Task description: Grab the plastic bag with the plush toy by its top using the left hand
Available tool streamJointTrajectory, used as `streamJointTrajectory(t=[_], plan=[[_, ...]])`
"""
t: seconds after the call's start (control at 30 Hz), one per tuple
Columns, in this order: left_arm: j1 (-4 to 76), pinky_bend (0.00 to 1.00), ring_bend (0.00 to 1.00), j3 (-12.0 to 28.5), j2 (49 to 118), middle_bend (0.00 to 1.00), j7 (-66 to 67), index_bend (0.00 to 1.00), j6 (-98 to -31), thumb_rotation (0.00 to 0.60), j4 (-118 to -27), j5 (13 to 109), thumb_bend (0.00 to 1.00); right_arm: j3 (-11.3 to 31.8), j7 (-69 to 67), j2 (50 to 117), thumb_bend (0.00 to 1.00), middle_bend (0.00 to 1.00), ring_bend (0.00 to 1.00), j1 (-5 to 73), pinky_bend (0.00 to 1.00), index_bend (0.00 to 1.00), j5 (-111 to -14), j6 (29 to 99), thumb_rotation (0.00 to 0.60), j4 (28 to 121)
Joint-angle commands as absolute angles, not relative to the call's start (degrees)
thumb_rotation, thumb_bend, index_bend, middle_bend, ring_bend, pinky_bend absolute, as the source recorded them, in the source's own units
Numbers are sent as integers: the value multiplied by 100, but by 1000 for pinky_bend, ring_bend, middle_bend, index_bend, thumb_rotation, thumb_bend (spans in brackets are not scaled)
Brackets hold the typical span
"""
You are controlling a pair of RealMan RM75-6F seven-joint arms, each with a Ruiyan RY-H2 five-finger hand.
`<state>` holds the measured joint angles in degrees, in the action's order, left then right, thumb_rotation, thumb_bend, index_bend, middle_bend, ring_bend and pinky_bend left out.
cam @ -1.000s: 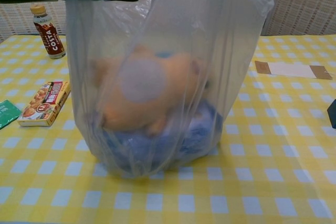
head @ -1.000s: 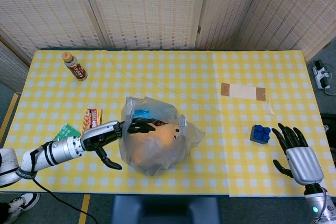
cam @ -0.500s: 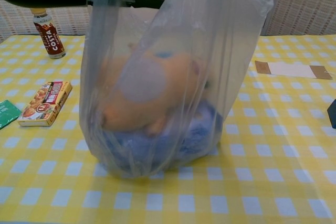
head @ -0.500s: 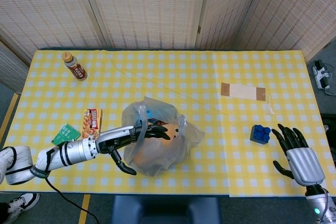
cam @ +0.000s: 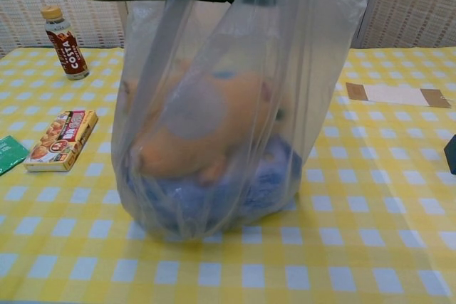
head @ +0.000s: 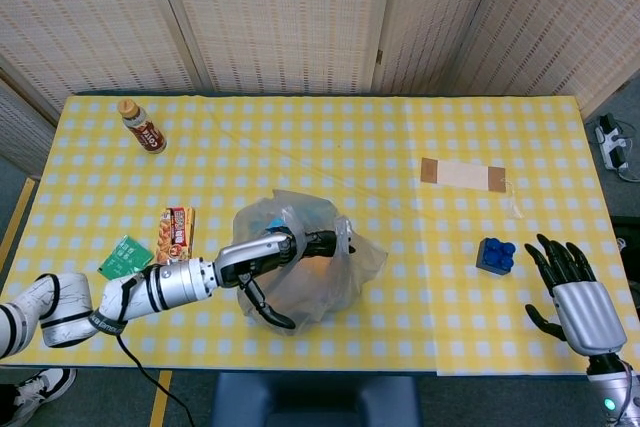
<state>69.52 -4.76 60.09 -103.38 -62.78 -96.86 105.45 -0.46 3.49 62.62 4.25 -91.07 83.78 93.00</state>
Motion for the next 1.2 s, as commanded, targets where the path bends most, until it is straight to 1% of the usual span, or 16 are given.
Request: streamJointTrajectory(t=[0.03,0.2,0.3,0.37,0.73,1.07,1.2], plan=[[7058,0,0,-321,6080,96,-10213,9,-6100,600,-9750,10348,133,-49,325,6250,314,0,0,415,0,0,-9128,8402,600,9299],[7118,0,0,-257,6072,89,-10272,9,-6058,600,-9829,10330,133,-14,235,6218,314,0,0,396,0,0,-9079,8441,600,9286],[7152,0,0,-252,6062,47,-10227,0,-6041,600,-9907,10395,134,4,177,6195,313,0,0,383,0,0,-9074,8479,600,9285],[7186,0,0,-254,6063,40,-10191,0,-6011,600,-9932,10444,134,-1,162,6189,314,0,0,376,0,0,-9095,8497,600,9285],[7438,9,0,-77,6230,40,-10355,0,-5798,600,-9920,10300,133,-14,130,6176,314,0,0,390,0,0,-9127,8464,600,9284],[7471,6,0,248,6467,40,-10059,0,-5636,600,-9925,9780,132,-3,21,6131,314,0,0,356,0,0,-9150,8546,600,9270],[7466,6,0,338,6505,40,-10246,0,-5634,600,-10004,9694,132,13,-15,6119,314,0,0,350,0,0,-9139,8567,600,9260]])
